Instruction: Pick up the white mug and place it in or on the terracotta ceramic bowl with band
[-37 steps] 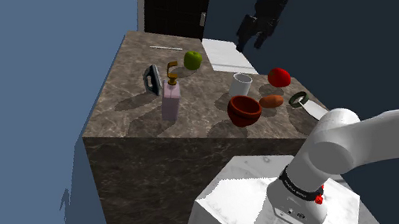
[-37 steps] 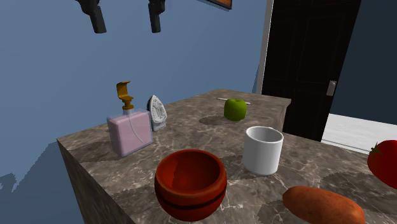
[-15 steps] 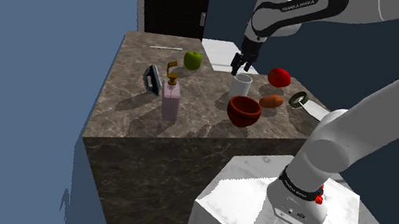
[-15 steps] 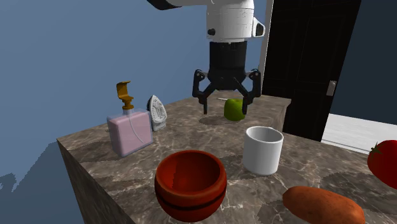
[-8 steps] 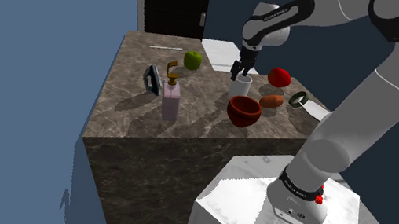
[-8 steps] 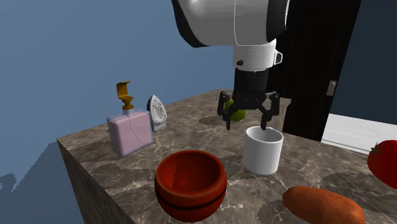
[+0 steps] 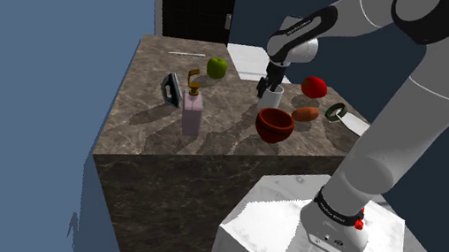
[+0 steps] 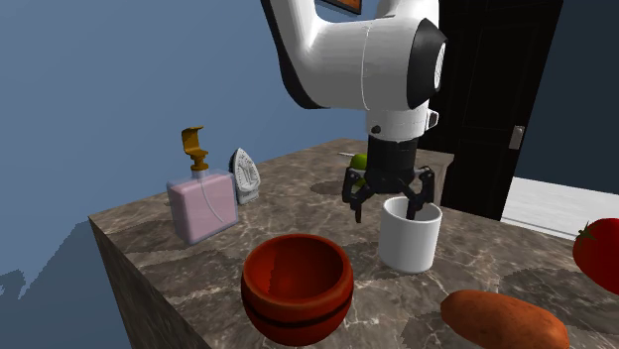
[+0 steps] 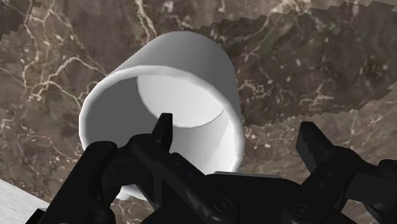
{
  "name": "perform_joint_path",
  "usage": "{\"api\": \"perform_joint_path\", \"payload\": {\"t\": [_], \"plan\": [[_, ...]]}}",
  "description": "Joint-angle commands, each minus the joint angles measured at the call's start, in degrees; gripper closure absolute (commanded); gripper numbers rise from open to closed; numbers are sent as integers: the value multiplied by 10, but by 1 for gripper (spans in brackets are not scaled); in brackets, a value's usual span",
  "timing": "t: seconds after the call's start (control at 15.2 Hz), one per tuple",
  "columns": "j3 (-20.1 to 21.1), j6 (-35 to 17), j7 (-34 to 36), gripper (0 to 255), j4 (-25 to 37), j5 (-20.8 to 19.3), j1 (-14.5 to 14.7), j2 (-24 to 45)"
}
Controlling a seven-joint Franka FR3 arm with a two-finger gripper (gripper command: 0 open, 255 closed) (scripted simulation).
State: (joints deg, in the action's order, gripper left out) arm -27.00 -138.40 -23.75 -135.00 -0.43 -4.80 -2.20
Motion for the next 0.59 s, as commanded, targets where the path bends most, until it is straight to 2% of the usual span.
{"api": "perform_joint_path", "payload": {"t": [0.0, 0.4, 0.46, 0.53], "plan": [[0, -6, -2, 0, -2, 3, 0, 5], [0, -6, -2, 0, -2, 3, 0, 5], [0, -6, -2, 255, -2, 3, 0, 5], [0, -6, -2, 255, -2, 3, 0, 5]]}}
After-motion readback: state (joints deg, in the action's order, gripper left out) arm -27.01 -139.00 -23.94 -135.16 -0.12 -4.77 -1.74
